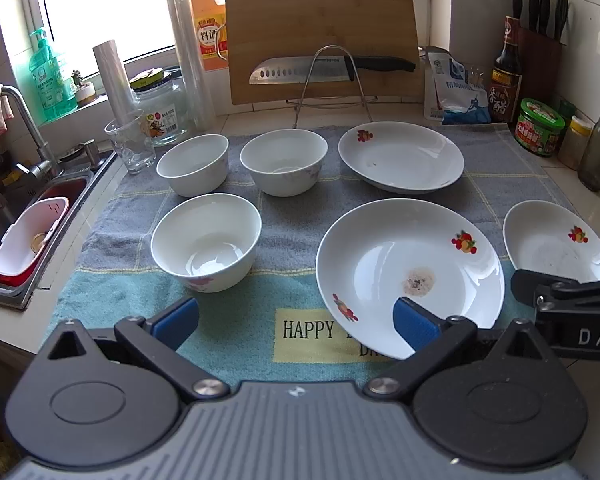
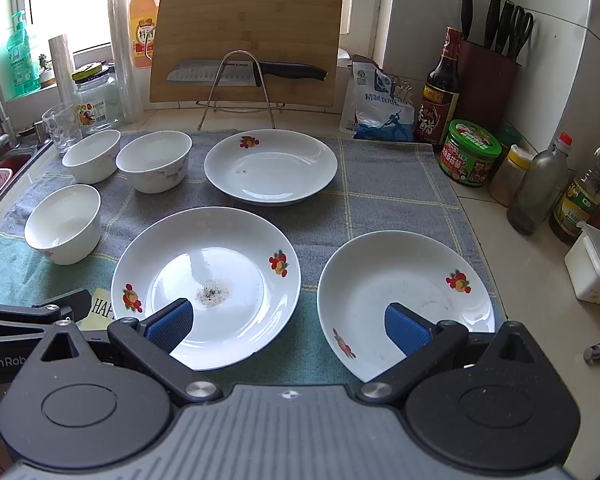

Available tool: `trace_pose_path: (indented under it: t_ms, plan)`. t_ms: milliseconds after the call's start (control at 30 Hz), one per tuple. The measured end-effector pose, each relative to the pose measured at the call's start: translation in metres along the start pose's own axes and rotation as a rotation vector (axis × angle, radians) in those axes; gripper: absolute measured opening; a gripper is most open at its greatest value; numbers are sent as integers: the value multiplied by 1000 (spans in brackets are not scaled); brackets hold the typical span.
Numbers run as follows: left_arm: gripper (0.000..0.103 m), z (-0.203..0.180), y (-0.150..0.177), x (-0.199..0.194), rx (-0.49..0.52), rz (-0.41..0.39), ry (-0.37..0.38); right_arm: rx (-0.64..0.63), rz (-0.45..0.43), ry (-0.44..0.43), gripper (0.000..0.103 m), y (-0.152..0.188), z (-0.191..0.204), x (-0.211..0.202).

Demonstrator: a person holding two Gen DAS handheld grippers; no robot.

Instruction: Organize plates and bowls

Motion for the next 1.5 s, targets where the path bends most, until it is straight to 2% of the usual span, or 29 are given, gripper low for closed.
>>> trace_pose_path:
  t_ms: [1500]
  plan:
    - [102, 2, -2, -6, 8, -8, 0, -5, -11, 6, 103, -2, 1, -6]
Point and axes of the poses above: each gripper's, at about its wrist camera, not at the fingertips, and x roughly the way its jaws point, z to its left, y to its underside, the point moved 10 cm from there along x, roughly the way its jaws point, and after that the axes turned 4 degrees about x, right-handed, at the moved point
